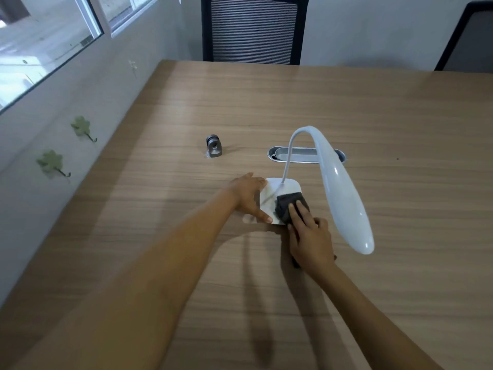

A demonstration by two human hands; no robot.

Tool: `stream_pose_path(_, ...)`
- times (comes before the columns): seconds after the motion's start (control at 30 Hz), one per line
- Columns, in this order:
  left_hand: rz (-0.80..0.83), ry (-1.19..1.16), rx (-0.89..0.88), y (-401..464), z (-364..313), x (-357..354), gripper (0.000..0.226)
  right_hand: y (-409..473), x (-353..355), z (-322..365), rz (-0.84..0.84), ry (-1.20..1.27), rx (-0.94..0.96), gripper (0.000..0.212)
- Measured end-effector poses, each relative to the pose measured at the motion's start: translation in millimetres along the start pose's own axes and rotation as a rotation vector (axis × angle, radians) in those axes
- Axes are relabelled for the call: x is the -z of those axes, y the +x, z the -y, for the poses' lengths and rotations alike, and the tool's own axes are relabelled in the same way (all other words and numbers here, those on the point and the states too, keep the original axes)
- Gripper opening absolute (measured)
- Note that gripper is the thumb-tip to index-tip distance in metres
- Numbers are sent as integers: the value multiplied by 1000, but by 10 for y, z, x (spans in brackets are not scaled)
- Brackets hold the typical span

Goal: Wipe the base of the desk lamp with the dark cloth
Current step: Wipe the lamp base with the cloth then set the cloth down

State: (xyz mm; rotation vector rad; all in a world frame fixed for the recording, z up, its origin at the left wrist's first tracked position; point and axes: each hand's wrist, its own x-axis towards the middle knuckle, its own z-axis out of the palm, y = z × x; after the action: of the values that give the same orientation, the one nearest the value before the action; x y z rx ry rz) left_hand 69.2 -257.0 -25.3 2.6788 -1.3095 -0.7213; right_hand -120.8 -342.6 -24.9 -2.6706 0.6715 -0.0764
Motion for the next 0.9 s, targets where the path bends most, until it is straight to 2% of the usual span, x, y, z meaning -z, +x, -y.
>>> stream_pose_path(0.07,10,1,0,10,-3,1,119,-4,-92,-54,-26,-45,-24,50)
stream_pose_path(0.13,15,3,0,21,6,-1,120,131,-68,15,-72,90,-7,46)
stream_pose_path(0.2,12,6,3,20,-3,-14,120,374,-5,75,-16,231,-1,43)
stream_pose_path(0.3,-14,-11,36,-7,-41,-22,117,639,52,37,83,256,-44,47)
stream_pose_path(0.4,-11,31,38,-31,-69,5,116,593,-27,2,100,300,-80,49)
stream_pose_path(0.47,5,63,48,-51,-93,34,117,405,-160,-23,43,266,-102,50)
stream_pose_path(0.57,20,68,50,-67,-105,54,117,176,-236,-61,-30,26,-68,51)
stream_pose_path(0.67,36,38,53,-75,-100,39,118,225,-129,8,-63,108,-62,48)
stream_pose_path(0.77,27,48,54,-67,-99,20,119,479,69,162,-31,403,-191,43)
stream_pose_path(0.9,13,52,52,-49,-103,-3,114,839,202,239,37,412,-391,42)
